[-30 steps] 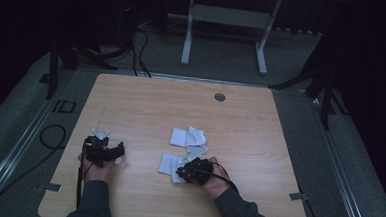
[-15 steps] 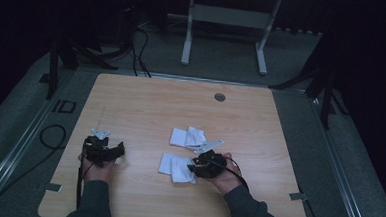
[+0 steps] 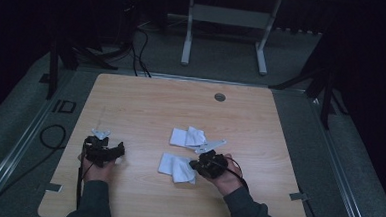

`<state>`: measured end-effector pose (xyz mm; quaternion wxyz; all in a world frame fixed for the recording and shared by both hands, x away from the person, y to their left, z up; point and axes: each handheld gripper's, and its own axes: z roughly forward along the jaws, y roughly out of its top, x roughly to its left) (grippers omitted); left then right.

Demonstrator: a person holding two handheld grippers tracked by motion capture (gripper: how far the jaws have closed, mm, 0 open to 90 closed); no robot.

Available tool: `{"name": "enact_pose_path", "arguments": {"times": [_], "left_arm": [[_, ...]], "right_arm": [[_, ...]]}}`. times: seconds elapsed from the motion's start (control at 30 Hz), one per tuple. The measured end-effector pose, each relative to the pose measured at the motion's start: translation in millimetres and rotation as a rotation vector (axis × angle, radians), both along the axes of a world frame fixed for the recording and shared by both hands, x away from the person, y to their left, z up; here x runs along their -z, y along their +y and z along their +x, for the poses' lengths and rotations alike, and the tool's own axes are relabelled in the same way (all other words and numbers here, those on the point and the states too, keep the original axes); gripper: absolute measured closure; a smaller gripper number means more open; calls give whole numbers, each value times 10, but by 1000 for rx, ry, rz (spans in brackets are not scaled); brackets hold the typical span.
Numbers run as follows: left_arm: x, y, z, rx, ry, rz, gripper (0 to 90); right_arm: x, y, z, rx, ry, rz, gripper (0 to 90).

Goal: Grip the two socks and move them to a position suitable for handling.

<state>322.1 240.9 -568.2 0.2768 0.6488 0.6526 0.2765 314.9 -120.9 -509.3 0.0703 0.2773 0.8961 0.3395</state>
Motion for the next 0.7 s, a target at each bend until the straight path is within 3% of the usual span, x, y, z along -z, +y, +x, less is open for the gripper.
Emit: {"name": "enact_pose_path", "arguments": {"times": [0.33, 0.7], "left_arm": [[0, 0, 0, 0, 0, 0, 217], [0, 0, 0, 0, 0, 0, 217]], "right_arm": [[-213, -227, -96, 35, -55, -5, 879], [-360, -769, -102, 134, -87, -28, 879]]}}
